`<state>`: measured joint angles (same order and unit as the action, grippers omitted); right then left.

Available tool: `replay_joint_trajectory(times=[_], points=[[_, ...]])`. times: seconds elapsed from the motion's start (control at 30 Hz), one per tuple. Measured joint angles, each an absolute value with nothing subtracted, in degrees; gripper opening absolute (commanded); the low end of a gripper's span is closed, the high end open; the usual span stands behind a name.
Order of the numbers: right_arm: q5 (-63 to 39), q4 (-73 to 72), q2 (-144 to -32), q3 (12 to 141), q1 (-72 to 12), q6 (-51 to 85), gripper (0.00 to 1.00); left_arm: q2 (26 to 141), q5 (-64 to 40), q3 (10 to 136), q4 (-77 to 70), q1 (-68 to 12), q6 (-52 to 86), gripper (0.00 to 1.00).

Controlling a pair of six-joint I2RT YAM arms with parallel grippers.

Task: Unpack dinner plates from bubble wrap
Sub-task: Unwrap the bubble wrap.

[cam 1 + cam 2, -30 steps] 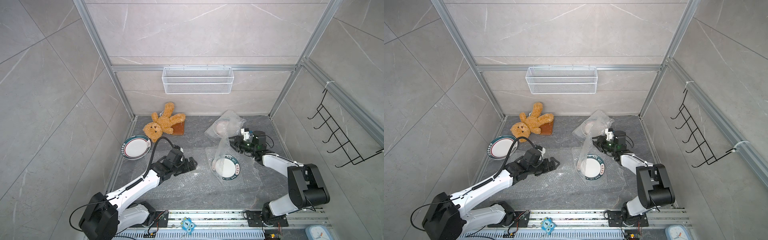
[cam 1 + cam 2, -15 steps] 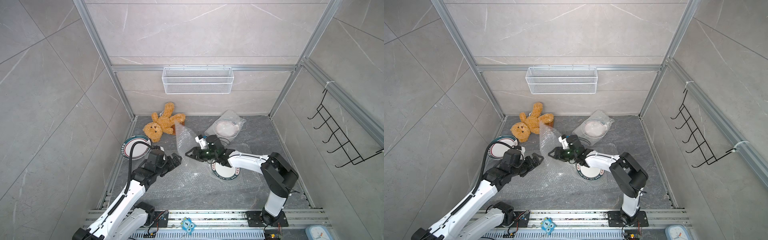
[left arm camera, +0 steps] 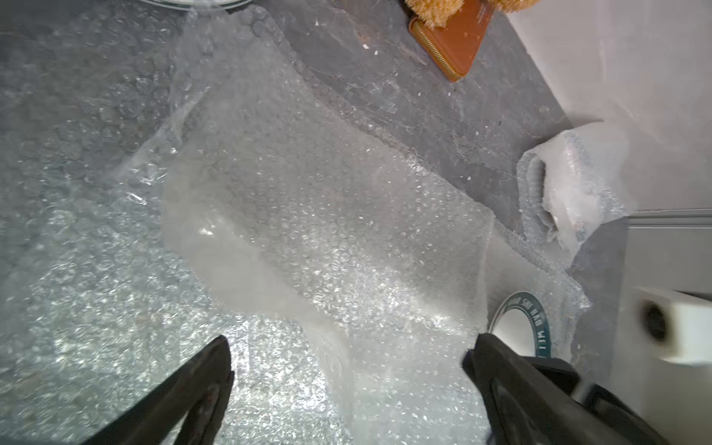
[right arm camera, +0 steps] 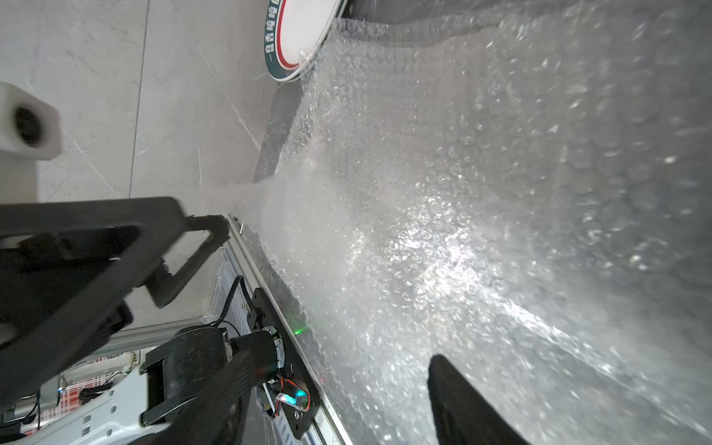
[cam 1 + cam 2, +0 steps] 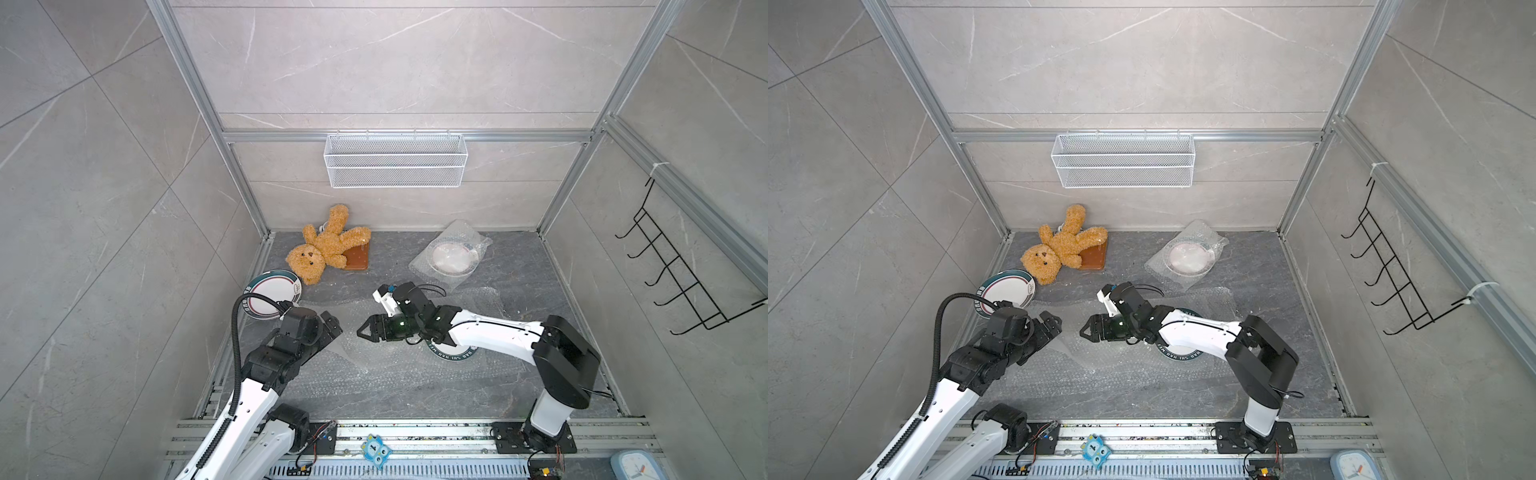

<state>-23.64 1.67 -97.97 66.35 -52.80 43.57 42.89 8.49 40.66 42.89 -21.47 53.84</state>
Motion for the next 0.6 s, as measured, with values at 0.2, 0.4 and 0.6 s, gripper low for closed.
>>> replay_joint_trajectory(times=[0.2, 0.4, 0.6], points=[[-18.6, 9.8, -86.4, 65.2, -49.2, 40.9, 0.79, 44.5, 12.9, 41.1, 49.5, -21.3, 56.0, 1.00], [-11.0, 20.4, -72.9, 57.5, -40.6, 39.5, 0.83, 39.7, 17.0, 41.2, 54.3, -21.2, 58.5, 1.00], [-7.2, 30.1, -63.4, 48.0, -29.1, 39.2, 0.80, 32.0, 15.4, 42.4, 53.0, -21.2, 56.4, 0.97]])
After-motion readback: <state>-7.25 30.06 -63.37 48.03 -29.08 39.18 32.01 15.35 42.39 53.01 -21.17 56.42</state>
